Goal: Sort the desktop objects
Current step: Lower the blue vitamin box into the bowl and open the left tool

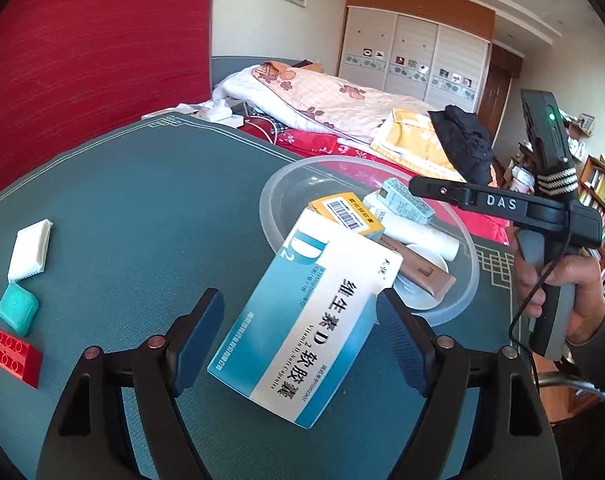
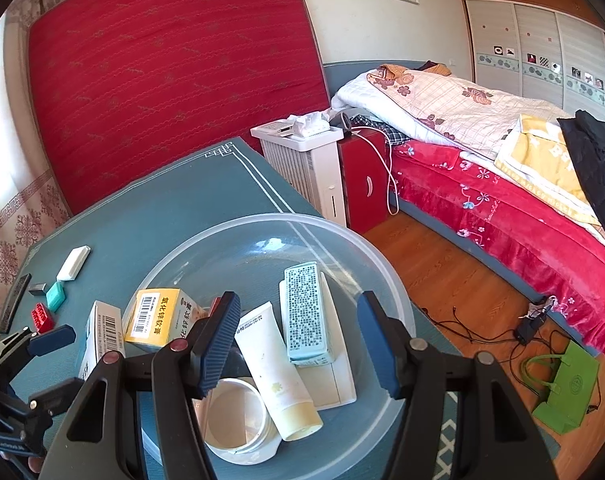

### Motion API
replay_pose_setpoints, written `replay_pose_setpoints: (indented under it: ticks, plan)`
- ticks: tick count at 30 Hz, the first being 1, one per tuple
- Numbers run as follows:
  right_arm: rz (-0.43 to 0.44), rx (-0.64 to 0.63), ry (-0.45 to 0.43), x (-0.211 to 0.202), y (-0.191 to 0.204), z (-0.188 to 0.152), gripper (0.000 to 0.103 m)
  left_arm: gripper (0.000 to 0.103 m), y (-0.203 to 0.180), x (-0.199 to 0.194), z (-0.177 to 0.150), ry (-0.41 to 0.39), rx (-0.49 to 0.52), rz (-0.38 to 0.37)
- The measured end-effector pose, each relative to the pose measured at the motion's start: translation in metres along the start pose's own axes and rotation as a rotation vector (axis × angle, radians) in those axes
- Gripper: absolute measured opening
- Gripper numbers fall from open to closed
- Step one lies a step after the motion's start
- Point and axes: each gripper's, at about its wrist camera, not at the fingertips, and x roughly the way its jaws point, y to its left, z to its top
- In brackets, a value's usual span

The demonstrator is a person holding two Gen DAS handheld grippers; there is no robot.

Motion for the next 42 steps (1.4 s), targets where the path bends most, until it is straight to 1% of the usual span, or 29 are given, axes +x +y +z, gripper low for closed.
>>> replay_pose_setpoints:
  ticks: [3,6,8,14,18,21,24,27,35,38,42]
  plan:
    - [-0.001,0.001,0.0,0.0,-0.001,0.0,0.065,0.082,-0.008,0.005,-0.005,0.034,0.036,-0.014]
    - [-0.002,0.001,0.0,0.0,-0.001,-0.001,0.065,0.082,-0.019,0.009,-0.009,0.031,0.11,0.044]
    - [-0.002,-0.001,0.001,-0.001,-0.001,-0.003,0.065,0.082,-0.019,0.011,-0.009,0.034,0.119,0.065]
    - [-0.001,-0.004,0.003,-0.002,-0.003,-0.004,0.065,0.081,-0.008,0.012,-0.003,0.026,0.038,0.057]
    - [-0.004,-0.003,0.0,-0.002,-0.004,-0.003,0.065,0.079,-0.006,0.012,0.002,0.022,0.004,0.043]
    - [-0.006,-0.003,-0.001,-0.001,-0.004,-0.003,0.065,0.077,-0.011,0.013,0.007,0.018,-0.004,0.03]
    - [-0.006,-0.003,0.0,-0.001,-0.004,-0.003,0.065,0.075,-0.019,0.019,0.017,0.022,0.007,0.058]
    - [-0.007,-0.004,-0.004,-0.002,-0.005,-0.002,0.065,0.075,-0.023,0.024,0.027,0.022,-0.001,0.071]
    - [-0.017,0.008,-0.008,0.0,-0.011,0.0,0.065,0.075,-0.032,0.038,0.051,0.034,-0.026,0.085]
    - [-0.016,0.009,-0.008,0.0,-0.012,0.0,0.065,0.075,-0.034,0.042,0.059,0.036,-0.054,0.066]
    - [-0.018,0.013,-0.01,-0.001,-0.015,0.001,0.065,0.074,-0.032,0.049,0.068,0.043,-0.128,0.02]
